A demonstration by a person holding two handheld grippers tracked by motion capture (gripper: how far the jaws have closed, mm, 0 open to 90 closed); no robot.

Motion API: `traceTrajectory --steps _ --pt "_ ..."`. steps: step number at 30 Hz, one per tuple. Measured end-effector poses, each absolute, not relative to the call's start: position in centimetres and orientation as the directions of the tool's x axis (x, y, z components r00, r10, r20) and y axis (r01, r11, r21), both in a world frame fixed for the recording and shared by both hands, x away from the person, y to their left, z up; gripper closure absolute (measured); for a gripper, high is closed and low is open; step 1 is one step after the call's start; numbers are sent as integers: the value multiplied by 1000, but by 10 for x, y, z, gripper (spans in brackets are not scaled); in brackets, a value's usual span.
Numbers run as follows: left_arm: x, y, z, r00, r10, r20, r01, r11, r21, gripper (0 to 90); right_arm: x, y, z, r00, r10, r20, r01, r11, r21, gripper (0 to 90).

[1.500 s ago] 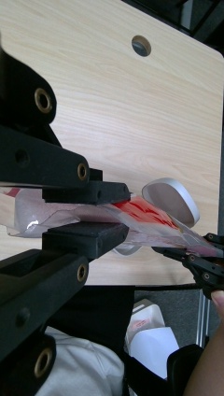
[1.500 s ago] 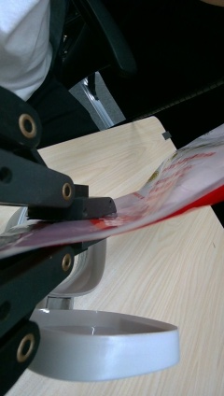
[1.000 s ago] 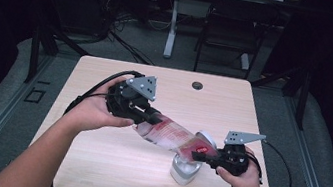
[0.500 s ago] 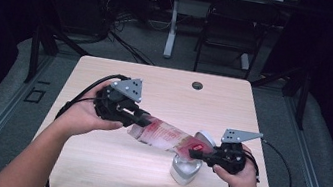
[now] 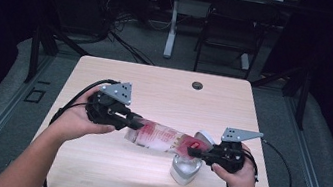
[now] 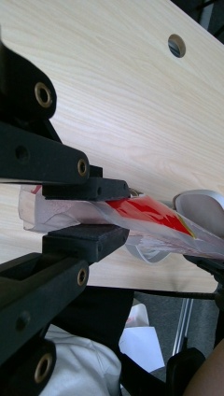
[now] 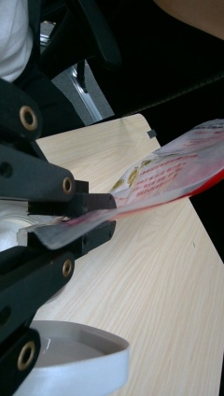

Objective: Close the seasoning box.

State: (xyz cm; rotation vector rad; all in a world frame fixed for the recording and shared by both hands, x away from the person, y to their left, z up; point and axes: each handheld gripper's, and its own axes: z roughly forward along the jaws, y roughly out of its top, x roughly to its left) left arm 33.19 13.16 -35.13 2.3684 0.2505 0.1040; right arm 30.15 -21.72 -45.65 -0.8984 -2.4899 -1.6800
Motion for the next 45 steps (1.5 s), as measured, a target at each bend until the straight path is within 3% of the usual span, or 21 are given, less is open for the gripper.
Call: traceTrajectory --steps 12,45 --pt "332 144 -362 973 230 -23 179 -686 705 781 303 -218 -461 -837 447 314 459 263 849 790" --pt "336 165 -392 959 270 -89 248 -644 724 773 303 -225 -471 -853 432 293 443 302 844 825"
